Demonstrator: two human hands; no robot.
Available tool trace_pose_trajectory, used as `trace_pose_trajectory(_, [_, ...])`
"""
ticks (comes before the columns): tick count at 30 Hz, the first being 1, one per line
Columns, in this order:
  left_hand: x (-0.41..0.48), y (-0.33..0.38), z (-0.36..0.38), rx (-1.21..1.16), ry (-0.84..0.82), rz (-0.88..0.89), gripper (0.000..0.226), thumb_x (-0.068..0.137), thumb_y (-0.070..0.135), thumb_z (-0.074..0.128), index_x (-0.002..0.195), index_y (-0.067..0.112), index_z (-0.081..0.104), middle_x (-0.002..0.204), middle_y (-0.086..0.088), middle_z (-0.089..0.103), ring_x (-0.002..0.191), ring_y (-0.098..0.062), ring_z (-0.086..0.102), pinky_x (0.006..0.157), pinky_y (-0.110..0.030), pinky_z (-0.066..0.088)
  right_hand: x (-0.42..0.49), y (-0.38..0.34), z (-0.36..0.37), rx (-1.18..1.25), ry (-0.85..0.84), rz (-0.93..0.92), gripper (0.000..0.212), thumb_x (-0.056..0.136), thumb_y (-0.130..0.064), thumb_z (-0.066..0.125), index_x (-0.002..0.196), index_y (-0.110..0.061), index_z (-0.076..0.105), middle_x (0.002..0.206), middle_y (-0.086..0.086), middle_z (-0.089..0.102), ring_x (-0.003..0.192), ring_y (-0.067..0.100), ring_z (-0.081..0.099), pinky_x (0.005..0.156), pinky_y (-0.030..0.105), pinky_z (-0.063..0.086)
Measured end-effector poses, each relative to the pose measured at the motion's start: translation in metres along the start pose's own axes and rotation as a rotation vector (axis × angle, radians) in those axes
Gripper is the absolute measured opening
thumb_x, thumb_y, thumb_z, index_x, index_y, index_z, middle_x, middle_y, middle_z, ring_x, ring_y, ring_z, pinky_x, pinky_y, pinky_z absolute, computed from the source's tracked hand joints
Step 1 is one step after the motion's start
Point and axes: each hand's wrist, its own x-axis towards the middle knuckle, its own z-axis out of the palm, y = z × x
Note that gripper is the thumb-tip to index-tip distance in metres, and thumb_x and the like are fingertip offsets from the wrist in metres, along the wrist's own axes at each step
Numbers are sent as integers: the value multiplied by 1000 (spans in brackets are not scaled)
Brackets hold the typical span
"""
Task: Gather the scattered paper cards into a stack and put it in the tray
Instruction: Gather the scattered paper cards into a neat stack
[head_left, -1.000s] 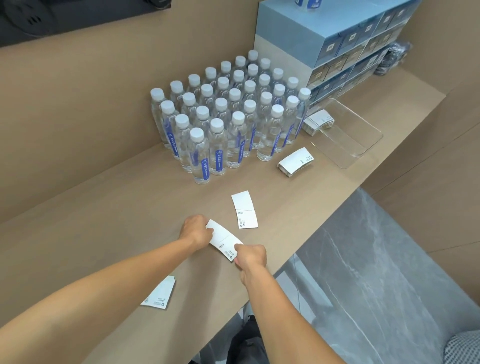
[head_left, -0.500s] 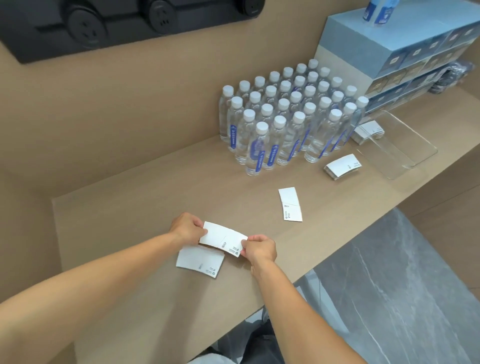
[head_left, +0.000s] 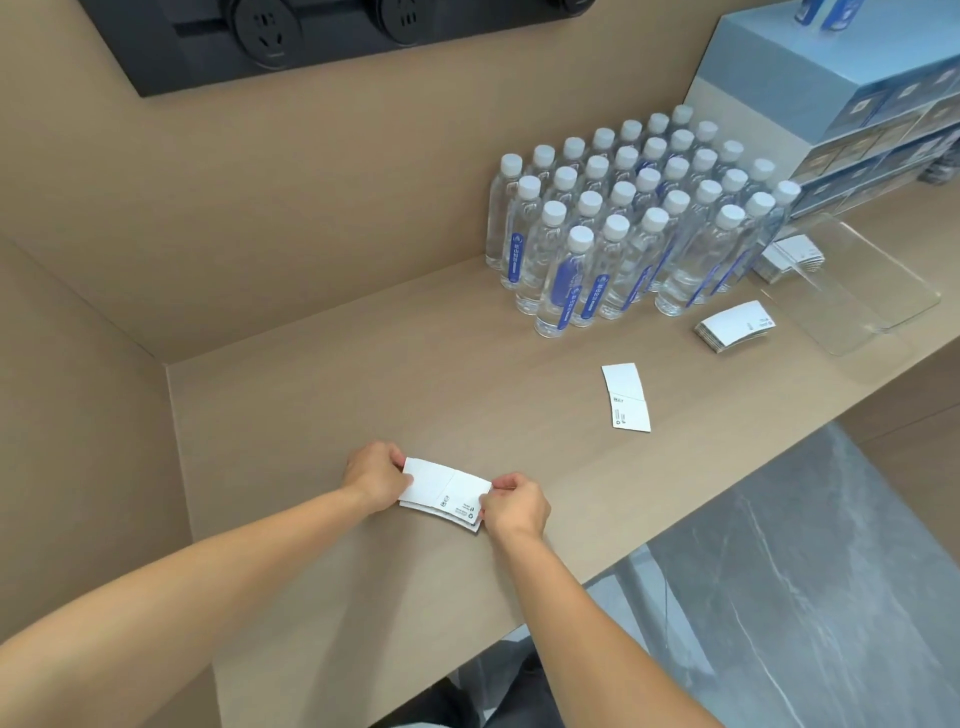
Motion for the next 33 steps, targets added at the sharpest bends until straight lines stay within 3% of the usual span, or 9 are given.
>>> trace_pose_trajectory(6, [1, -1, 8, 4, 1, 3, 13, 79, 13, 63, 91, 17, 67, 94, -3, 72, 98, -23, 65, 73, -24, 44, 4, 7, 2, -35, 12, -3, 26, 75, 5, 49, 78, -13, 68, 93, 17, 74, 84, 33, 72, 81, 41, 61])
trace_pose_trajectory(9, [4, 1, 6, 31, 12, 16, 14, 81, 18, 65, 95, 16, 67, 93, 0, 69, 104, -22, 61, 76, -24, 44, 6, 7, -2, -55, 2, -6, 27, 74, 2, 52, 82, -12, 73, 91, 16, 75, 84, 33, 73, 81, 41, 61])
trace_pose_trajectory(13, [10, 18, 0, 54, 63, 43, 18, 84, 20, 61, 100, 15, 66, 107, -5, 69, 115, -24, 56, 88, -28, 46, 11, -1, -21, -47, 11, -5, 26, 76, 0, 54, 92, -7, 73, 96, 21, 73, 87, 37, 72, 81, 46, 61])
trace_pose_trajectory(17, [12, 61, 9, 85, 21, 118, 12, 83, 19, 61, 93, 18, 68, 104, -6, 71, 109, -26, 61, 86, -26, 47, 22, -16, -56, -48, 49, -17, 19, 78, -6, 54, 85, -12, 71, 93, 21, 73, 87, 36, 72, 79, 46, 61])
trace_pose_trajectory(20, [8, 99, 27, 145, -50, 194, 14, 81, 16, 56, 83, 21, 69, 98, -5, 73, 101, -26, 66, 81, -25, 49, 33, -27, -87, -66, 86, -21, 14, 80, -9, 56, 79, -16, 68, 88, 19, 75, 89, 33, 71, 81, 37, 60])
trace_pose_trajectory(31, [25, 250, 105, 353, -186, 438, 9, 81, 22, 57, 84, 25, 64, 101, -6, 73, 99, -26, 66, 85, -28, 53, 106, -41, -200, -53, 161, 34, 27, 83, -11, 58, 107, -9, 69, 105, 11, 67, 97, 31, 66, 78, 25, 50])
trace_pose_trajectory(33, [37, 269, 117, 372, -183, 433, 15, 81, 23, 55, 92, 24, 65, 105, -6, 71, 102, -27, 65, 86, -31, 54, 122, -40, -202, -91, 131, 23, 19, 83, -12, 60, 99, -9, 70, 97, 9, 61, 94, 35, 62, 79, 28, 50])
